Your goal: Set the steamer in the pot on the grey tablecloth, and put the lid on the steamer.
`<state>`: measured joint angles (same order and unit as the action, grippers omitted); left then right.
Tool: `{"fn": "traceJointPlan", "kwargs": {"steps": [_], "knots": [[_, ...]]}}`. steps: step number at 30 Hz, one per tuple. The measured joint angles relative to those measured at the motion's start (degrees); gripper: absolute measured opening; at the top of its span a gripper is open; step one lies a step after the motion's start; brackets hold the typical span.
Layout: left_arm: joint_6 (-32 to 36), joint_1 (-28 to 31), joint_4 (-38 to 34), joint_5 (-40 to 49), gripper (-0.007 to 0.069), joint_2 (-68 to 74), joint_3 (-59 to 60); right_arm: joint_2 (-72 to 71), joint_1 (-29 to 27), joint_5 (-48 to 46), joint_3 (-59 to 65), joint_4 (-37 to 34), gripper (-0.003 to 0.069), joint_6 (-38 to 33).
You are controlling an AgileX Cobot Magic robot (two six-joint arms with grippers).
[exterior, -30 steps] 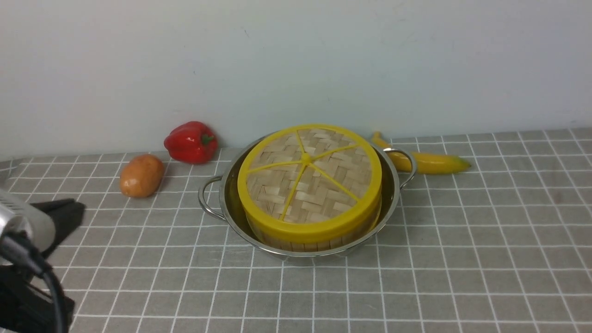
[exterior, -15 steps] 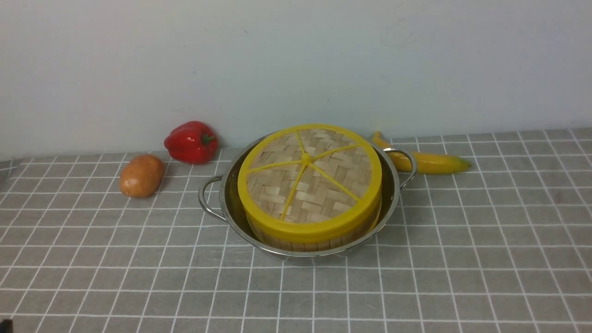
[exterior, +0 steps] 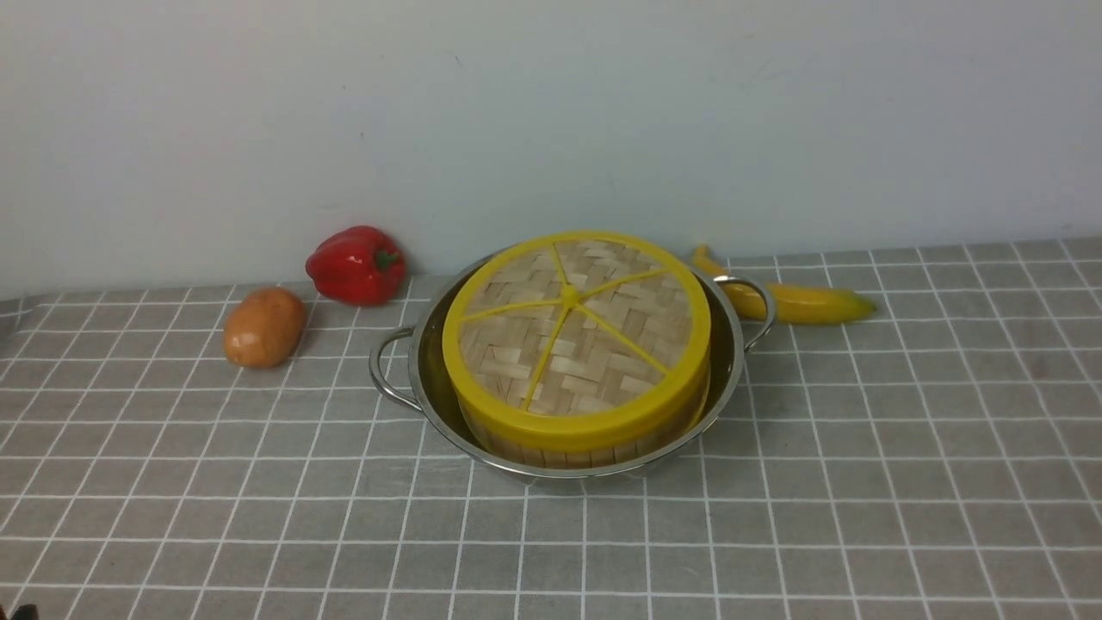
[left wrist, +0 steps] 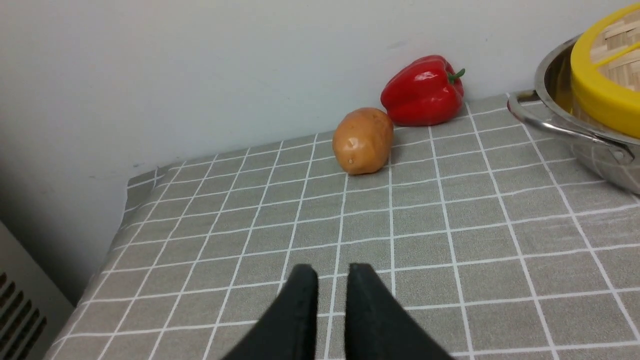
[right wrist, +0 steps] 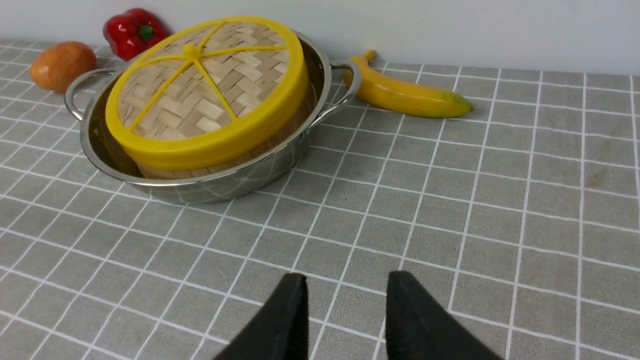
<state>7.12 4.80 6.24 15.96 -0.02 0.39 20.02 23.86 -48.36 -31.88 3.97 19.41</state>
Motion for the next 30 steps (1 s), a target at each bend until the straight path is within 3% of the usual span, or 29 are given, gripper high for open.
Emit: {"fn": "traceJointPlan", "kwargs": {"steps": [12, 16, 17, 23, 30], "knots": [[-0.04, 0.00, 0.00, -0.14, 0.0105, 0.00, 0.00, -0.49, -0.33, 0.00, 0.05, -0.68, 0.0240, -0.21], [-0.04, 0.00, 0.00, -0.44, 0.0107, 0.00, 0.00, -2.33, -5.06, 1.99, 0.36, -0.68, 0.0240, -0.39], [-0.04, 0.00, 0.00, -0.47, 0.0111, 0.00, 0.00, -3.76, -9.72, 5.67, 1.40, -0.18, 0.0240, -0.52], [-0.04, 0.00, 0.00, -0.68, 0.0117, 0.00, 0.00, -11.13, -20.95, 21.07, 12.72, 3.53, 0.0240, -1.26], [-0.04, 0.00, 0.00, -0.73, 0.0126, 0.00, 0.00, -19.50, -26.86, 29.42, 27.43, 3.64, 0.0240, -0.43]]}}
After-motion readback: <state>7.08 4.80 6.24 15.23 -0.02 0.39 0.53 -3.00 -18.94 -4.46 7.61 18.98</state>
